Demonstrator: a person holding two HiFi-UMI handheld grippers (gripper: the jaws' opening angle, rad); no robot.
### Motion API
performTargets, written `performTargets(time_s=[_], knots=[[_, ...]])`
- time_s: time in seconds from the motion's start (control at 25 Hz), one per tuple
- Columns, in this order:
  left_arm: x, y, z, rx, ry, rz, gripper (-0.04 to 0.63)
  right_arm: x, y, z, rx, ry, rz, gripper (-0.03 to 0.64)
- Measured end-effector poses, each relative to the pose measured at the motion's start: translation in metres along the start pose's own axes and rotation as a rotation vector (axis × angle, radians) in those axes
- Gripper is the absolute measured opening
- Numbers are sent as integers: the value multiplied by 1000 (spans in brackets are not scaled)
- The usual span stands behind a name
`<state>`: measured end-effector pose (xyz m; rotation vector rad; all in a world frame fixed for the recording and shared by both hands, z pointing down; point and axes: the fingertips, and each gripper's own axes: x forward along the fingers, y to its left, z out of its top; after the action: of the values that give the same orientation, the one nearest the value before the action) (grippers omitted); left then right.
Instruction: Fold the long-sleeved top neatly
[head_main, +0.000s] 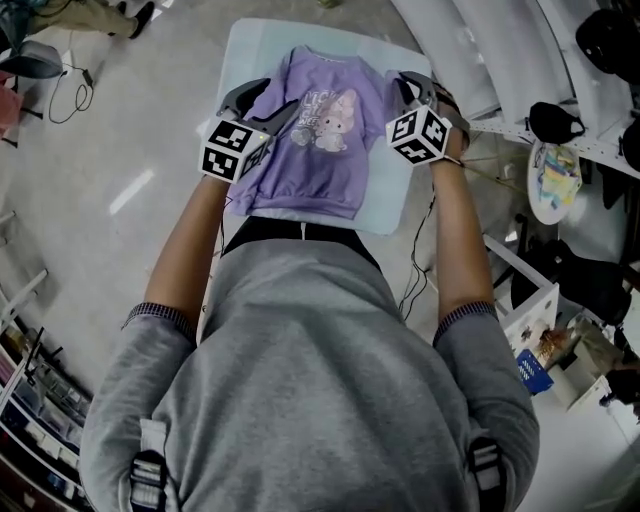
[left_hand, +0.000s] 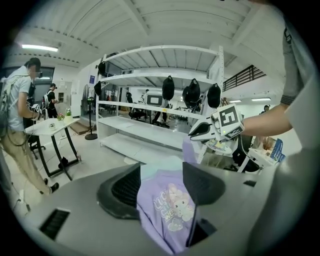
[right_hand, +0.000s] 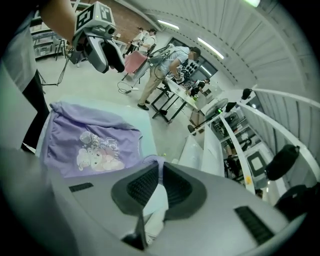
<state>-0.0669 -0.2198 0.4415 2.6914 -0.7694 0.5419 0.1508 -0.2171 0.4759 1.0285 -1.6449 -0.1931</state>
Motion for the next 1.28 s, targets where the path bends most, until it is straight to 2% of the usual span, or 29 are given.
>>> performTargets(time_s=[0.44,0.96,1.12,1.28], knots=[[-8,53,-39,-64,34,42,291,91,68,76,-114,-42,136,37],[-16,93,-100,-139,99,37,291,190,161,105,-175,13,299,54],[-20,101,-116,-158,118,29,291,202,185,108,-158,38,372,112],[-25,110,-125,-172,130,32,291,200,199,117,-98,47,442,268]])
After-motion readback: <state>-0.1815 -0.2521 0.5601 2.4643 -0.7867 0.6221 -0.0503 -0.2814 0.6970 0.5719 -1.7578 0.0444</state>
